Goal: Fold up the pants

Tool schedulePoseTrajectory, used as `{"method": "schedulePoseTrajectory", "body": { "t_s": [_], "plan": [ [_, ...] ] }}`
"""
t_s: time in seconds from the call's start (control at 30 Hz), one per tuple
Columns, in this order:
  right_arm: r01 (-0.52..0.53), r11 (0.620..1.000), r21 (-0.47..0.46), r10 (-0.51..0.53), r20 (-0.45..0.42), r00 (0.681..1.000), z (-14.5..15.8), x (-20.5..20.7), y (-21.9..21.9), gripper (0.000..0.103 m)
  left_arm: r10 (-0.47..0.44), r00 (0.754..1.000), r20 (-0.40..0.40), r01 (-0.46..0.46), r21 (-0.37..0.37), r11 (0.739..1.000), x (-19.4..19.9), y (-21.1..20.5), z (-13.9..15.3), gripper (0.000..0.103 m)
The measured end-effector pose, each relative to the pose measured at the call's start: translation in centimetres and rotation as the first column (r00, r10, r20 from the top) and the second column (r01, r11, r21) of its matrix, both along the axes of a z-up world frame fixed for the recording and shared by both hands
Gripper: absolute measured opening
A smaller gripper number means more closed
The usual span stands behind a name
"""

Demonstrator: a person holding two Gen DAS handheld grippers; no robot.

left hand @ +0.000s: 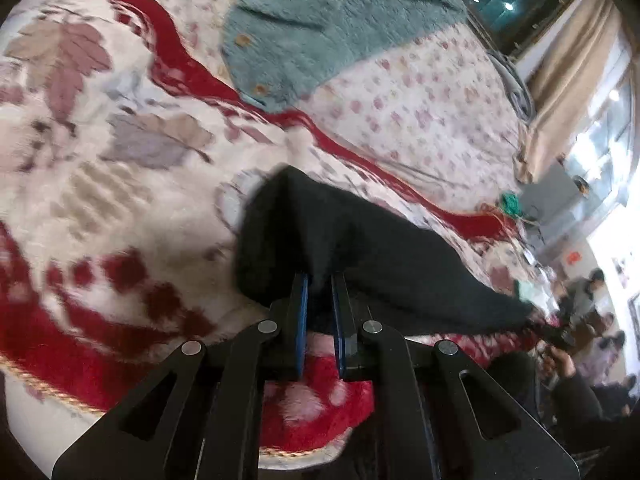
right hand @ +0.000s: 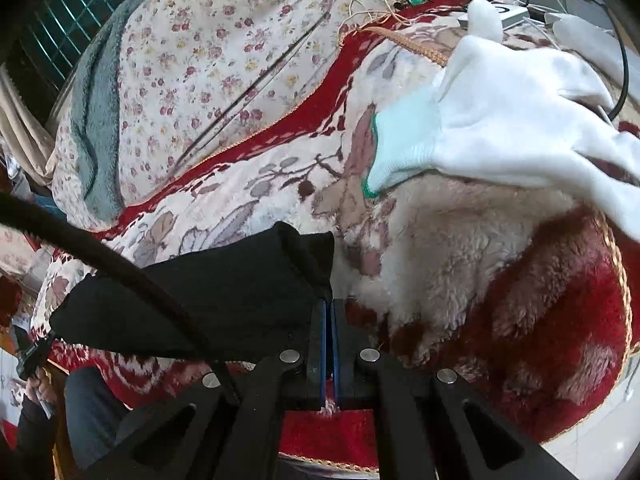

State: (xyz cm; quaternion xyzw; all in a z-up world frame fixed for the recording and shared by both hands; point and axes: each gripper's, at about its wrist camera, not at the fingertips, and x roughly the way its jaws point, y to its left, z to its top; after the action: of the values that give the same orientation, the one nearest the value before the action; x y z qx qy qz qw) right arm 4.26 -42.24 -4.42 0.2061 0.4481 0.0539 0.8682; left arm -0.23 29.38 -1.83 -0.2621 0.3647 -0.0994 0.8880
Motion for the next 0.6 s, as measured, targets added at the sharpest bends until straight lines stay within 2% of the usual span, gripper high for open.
{"method": "schedulePoseTrajectory", "body": {
  "t_s": [0.13,0.2,0.27,0.3,0.33,0.4,0.47,0.5,0.53,0.57,0.6],
  "plan": [
    [-0.031,0.999,-0.042,0.031,-0.017,0.999,0.0,0.1,0.4,0.001,0.159,0.987,-0.013,-0.16,-0.052,0.986,-0.8,3.6,0.9,0.01],
    [-0.04,0.998,-0.048,0.039,-0.022,0.999,-0.2,0.0,0.6,0.001,0.154,0.988,0.018,-0.15,-0.128,0.98,-1.6,3.8,1.9,0.01],
    [-0.04,0.998,-0.055,0.039,-0.03,0.999,-0.6,-0.1,0.7,0.001,0.108,0.994,0.027,-0.099,-0.218,0.971,-1.3,2.4,2.8,0.01],
    [-0.04,0.998,-0.054,0.038,-0.037,0.999,-0.9,-0.1,0.7,0.001,0.074,0.997,0.038,-0.061,-0.264,0.963,-1.0,1.2,3.4,0.017],
    [-0.04,0.998,-0.055,0.038,-0.041,0.998,-1.1,0.0,0.7,0.001,0.053,0.997,0.056,-0.034,-0.301,0.953,-0.7,0.0,3.8,0.029],
    [-0.044,0.997,-0.065,0.04,-0.053,0.998,-1.5,0.2,0.9,0.001,0.034,0.996,0.082,0.001,-0.387,0.922,0.3,-2.9,4.1,0.049],
    [-0.042,0.996,-0.073,0.039,-0.055,0.998,-1.6,0.4,1.0,0.001,0.007,0.998,0.064,0.021,-0.419,0.908,1.6,-5.8,3.5,0.049],
    [-0.04,0.997,-0.072,0.036,-0.055,0.998,-1.7,0.3,1.0,0.001,0.005,0.999,0.04,0.011,-0.394,0.919,2.2,-7.0,3.0,0.049],
    [-0.039,0.997,-0.07,0.035,-0.057,0.998,-1.7,0.3,1.0,0.001,0.031,0.999,0.009,-0.026,-0.339,0.94,2.6,-7.6,2.4,0.049],
    [-0.038,0.997,-0.072,0.033,-0.06,0.998,-1.8,0.3,0.9,0.001,0.077,0.997,-0.021,-0.08,-0.25,0.965,2.7,-7.9,1.5,0.049],
    [-0.038,0.996,-0.077,0.034,-0.06,0.998,-1.8,0.1,0.9,0.001,0.12,0.992,-0.046,-0.126,-0.141,0.982,2.6,-7.8,0.4,0.04]
  ]
}}
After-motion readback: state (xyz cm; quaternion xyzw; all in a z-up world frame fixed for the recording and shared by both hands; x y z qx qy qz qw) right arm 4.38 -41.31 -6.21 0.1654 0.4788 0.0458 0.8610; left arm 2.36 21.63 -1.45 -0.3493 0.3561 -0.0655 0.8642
